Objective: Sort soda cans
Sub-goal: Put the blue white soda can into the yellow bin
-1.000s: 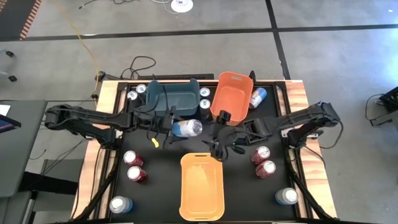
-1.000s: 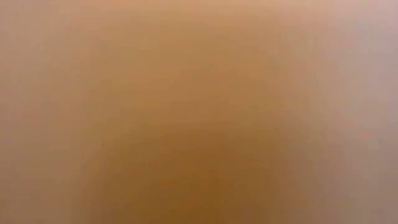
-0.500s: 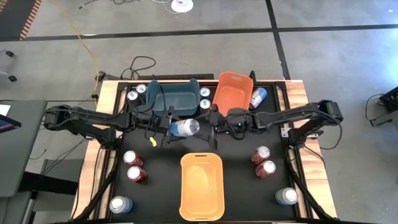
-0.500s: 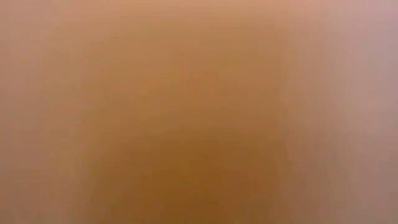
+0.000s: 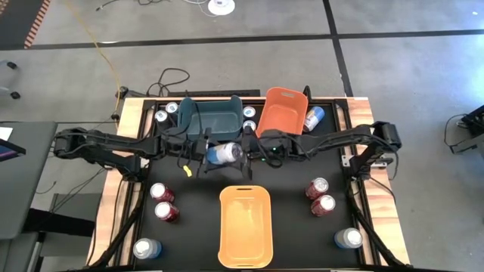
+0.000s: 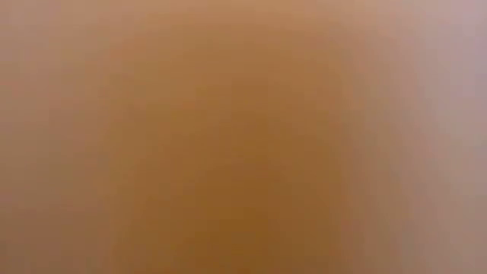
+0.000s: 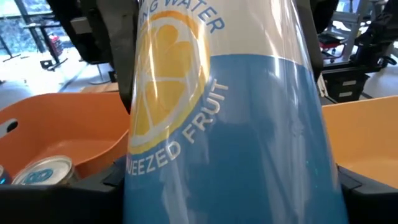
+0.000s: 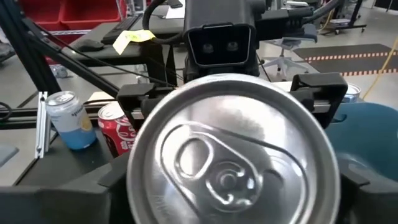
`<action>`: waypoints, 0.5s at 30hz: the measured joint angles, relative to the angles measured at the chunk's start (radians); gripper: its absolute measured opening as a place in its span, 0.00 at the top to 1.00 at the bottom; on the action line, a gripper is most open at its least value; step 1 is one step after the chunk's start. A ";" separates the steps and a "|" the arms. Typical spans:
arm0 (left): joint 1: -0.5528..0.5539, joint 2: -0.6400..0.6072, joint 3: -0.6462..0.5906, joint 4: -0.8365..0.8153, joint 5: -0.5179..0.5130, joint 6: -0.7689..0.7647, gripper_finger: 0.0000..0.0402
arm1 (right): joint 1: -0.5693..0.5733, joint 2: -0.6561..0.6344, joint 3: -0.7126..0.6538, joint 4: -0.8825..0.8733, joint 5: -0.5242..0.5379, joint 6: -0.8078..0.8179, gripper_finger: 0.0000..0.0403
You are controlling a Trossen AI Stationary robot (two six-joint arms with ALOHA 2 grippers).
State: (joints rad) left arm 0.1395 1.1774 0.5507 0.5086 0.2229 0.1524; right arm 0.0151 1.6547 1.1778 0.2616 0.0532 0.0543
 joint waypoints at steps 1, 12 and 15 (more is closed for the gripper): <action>0.000 0.000 0.000 -0.003 -0.003 -0.001 0.29 | 0.000 0.000 0.000 -0.003 0.000 0.003 0.20; -0.007 0.000 0.011 -0.106 -0.006 0.085 0.24 | 0.012 -0.081 0.015 -0.132 0.001 0.027 0.29; -0.009 -0.016 -0.004 -0.239 -0.042 0.127 0.21 | 0.020 -0.122 0.077 -0.349 0.050 0.054 0.29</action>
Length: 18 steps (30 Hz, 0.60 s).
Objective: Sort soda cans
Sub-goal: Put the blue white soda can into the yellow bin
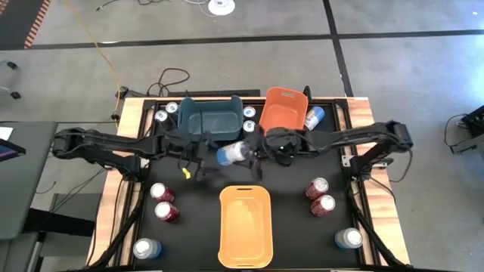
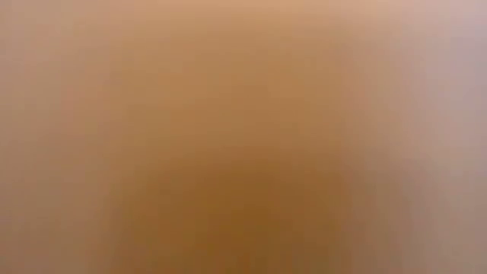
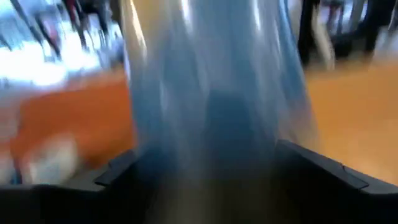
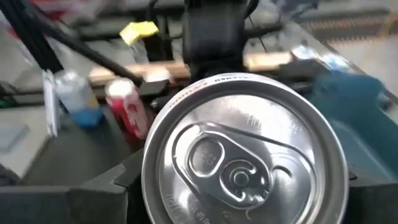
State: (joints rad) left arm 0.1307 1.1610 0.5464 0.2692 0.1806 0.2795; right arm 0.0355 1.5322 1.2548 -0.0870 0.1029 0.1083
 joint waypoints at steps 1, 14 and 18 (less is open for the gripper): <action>0.000 -0.001 -0.003 -0.026 -0.034 0.010 0.20 | 0.005 -0.006 0.026 -0.050 0.010 0.012 0.29; 0.000 -0.219 0.006 -0.238 -0.317 -0.010 0.17 | 0.225 0.071 0.198 -0.401 -0.006 0.217 0.29; -0.006 -0.268 0.005 -0.272 -0.317 -0.036 0.17 | 0.287 0.096 0.226 -0.374 -0.011 0.254 0.29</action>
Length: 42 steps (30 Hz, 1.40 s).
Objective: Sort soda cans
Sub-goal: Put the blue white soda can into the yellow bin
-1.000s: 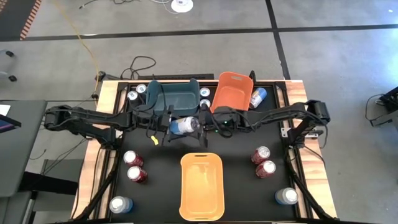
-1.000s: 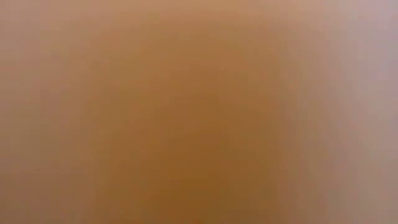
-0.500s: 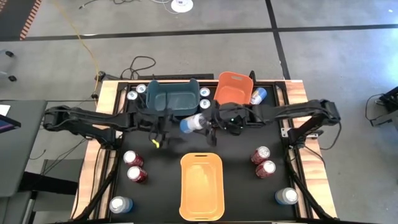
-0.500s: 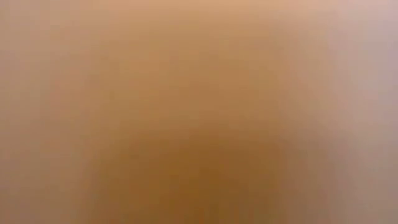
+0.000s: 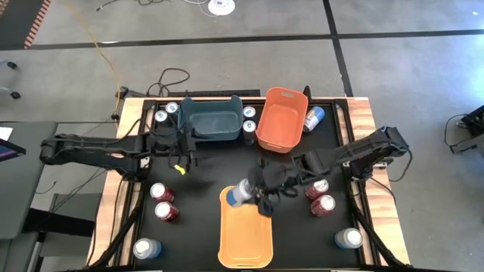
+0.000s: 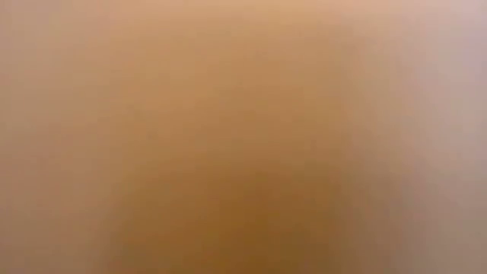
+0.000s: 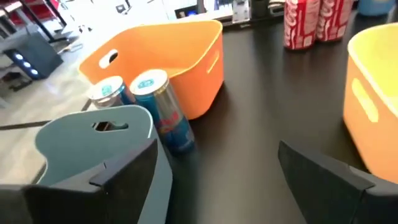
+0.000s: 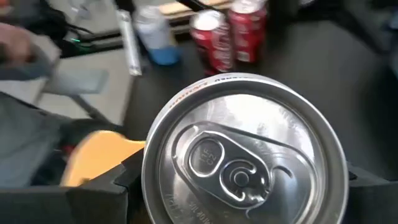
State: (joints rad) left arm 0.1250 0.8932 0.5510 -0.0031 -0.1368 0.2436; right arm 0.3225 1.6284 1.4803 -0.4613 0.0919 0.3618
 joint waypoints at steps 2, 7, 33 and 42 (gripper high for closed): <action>0.000 -0.011 0.000 -0.009 0.000 -0.019 0.17 | 0.018 0.027 0.000 -0.004 -0.006 0.025 0.29; -0.001 -0.033 0.000 -0.022 -0.002 -0.019 0.17 | 0.014 0.132 -0.006 -0.026 -0.011 0.057 0.29; -0.001 -0.036 0.001 -0.009 -0.003 -0.057 0.17 | -0.057 0.480 0.219 -0.201 -0.087 -0.076 0.29; -0.001 -0.036 0.001 -0.014 -0.003 -0.059 0.17 | -0.050 0.470 0.235 -0.263 -0.062 -0.098 0.04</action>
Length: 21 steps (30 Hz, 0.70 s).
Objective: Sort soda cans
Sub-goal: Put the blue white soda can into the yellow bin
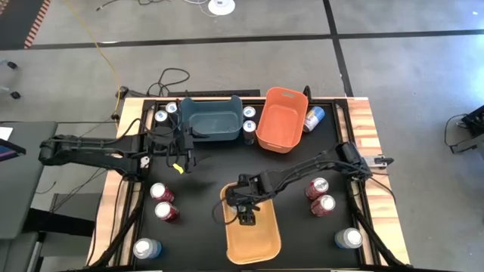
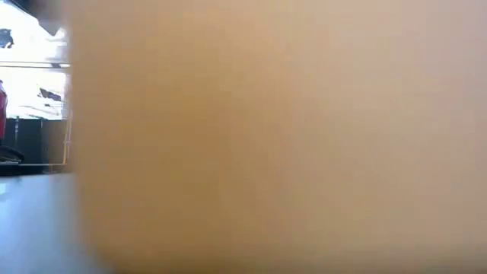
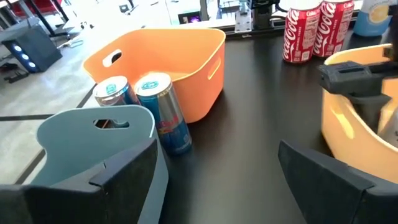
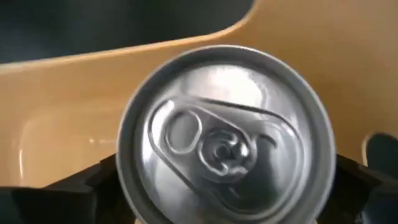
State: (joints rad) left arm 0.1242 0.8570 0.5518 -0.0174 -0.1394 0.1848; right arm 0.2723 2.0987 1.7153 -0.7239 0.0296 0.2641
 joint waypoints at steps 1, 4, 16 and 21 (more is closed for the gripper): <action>0.000 0.000 0.000 -0.001 0.000 0.000 0.17 | -0.001 -0.002 0.010 -0.009 0.002 0.004 0.04; 0.000 0.000 0.000 -0.001 0.000 0.000 0.17 | 0.005 -0.010 0.039 -0.027 0.009 0.000 0.07; 0.000 0.000 0.000 -0.050 0.000 -0.003 0.17 | 0.079 -0.011 0.248 -0.281 0.228 -0.029 0.07; 0.000 0.000 0.000 -0.069 0.000 -0.008 0.17 | 0.123 -0.011 0.401 -0.558 0.440 0.045 0.07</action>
State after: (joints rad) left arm 0.1242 0.8574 0.5518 -0.0861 -0.1398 0.1765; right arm 0.3956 2.0872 2.1163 -1.2821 0.4692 0.3095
